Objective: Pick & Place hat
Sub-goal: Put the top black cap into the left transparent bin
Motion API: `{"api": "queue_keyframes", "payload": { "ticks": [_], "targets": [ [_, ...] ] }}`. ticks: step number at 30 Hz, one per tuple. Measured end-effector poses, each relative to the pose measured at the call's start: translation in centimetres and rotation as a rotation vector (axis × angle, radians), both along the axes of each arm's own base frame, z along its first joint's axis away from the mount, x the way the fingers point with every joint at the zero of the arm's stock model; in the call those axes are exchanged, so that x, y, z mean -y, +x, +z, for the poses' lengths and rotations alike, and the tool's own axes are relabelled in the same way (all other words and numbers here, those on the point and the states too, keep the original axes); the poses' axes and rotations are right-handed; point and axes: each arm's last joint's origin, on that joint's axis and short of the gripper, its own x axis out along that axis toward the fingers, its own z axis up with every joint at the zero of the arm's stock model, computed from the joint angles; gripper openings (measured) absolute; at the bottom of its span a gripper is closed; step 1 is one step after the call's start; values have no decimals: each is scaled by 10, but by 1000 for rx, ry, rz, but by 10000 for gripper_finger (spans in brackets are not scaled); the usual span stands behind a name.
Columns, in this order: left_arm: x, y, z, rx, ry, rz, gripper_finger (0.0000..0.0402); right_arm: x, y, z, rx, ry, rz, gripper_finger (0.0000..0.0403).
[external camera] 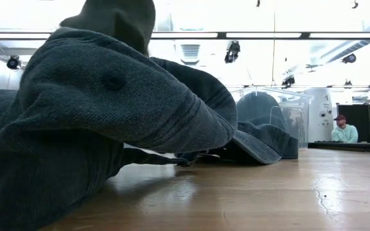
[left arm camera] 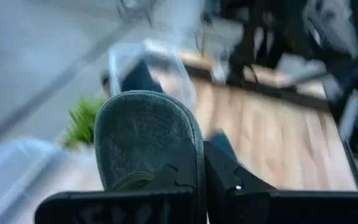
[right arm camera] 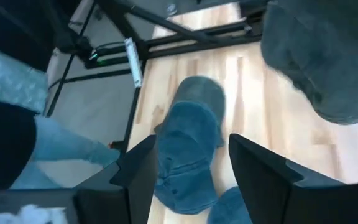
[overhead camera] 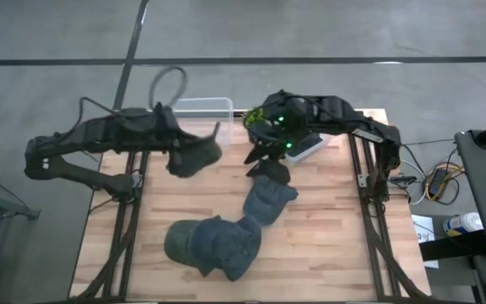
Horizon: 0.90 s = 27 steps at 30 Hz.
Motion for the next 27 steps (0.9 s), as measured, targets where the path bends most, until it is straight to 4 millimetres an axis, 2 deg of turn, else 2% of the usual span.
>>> {"api": "queue_keyframes", "payload": {
  "ticks": [5,10,13,17,22,27],
  "targets": [
    [-4,-26,24,171,160,189,5,1,-3,4,2,16,-53,190],
    [-7,-39,24,171,285,282,5,2,4,3,24,40,-94,183],
    [-13,-37,14,170,314,407,5,2,13,0,39,61,-112,180],
    [-23,-25,-9,206,360,619,5,0,26,-5,59,88,-121,175],
    [-34,-14,-37,305,385,666,5,-4,41,-19,25,101,-117,173],
    [-47,-17,-62,386,362,679,5,-11,51,-29,-8,127,-117,171]
  ]
}}
